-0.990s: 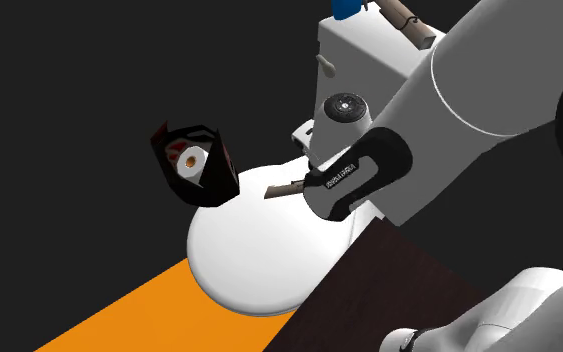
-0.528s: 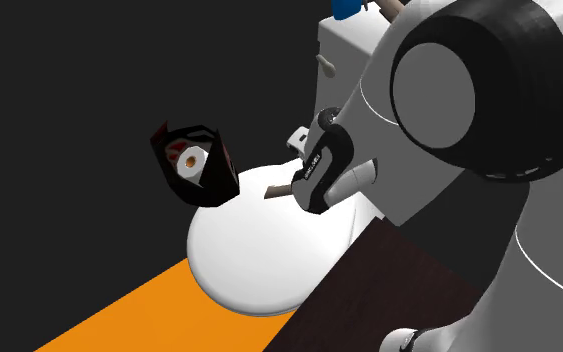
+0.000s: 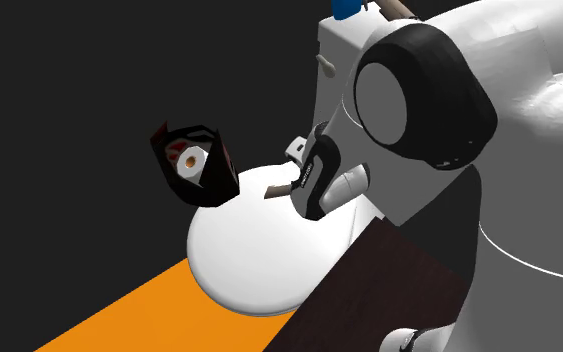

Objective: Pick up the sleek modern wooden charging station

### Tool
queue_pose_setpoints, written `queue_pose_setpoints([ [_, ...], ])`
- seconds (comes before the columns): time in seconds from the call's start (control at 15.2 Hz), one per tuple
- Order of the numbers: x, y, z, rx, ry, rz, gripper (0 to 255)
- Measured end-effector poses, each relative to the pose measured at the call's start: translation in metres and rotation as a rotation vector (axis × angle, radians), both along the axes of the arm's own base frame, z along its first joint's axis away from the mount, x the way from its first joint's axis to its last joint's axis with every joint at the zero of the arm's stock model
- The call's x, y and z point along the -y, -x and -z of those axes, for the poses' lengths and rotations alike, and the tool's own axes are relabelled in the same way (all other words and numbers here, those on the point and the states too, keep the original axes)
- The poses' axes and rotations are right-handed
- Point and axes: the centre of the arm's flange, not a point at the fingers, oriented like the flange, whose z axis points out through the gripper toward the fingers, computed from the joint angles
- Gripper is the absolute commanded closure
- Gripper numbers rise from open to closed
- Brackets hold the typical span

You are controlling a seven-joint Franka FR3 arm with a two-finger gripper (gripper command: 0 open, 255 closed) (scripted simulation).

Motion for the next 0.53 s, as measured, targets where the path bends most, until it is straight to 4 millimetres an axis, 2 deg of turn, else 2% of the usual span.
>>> queue_pose_setpoints([
  [0.07,-0.0001,0.0002,0.0036,0.0,0.0,0.0,0],
  [0.13,-0.0002,0.0009,0.0057,0.0,0.0,0.0,255],
  [0.53,-0.0004,0.0015,0.007,0.001,0.0,0.0,255],
])
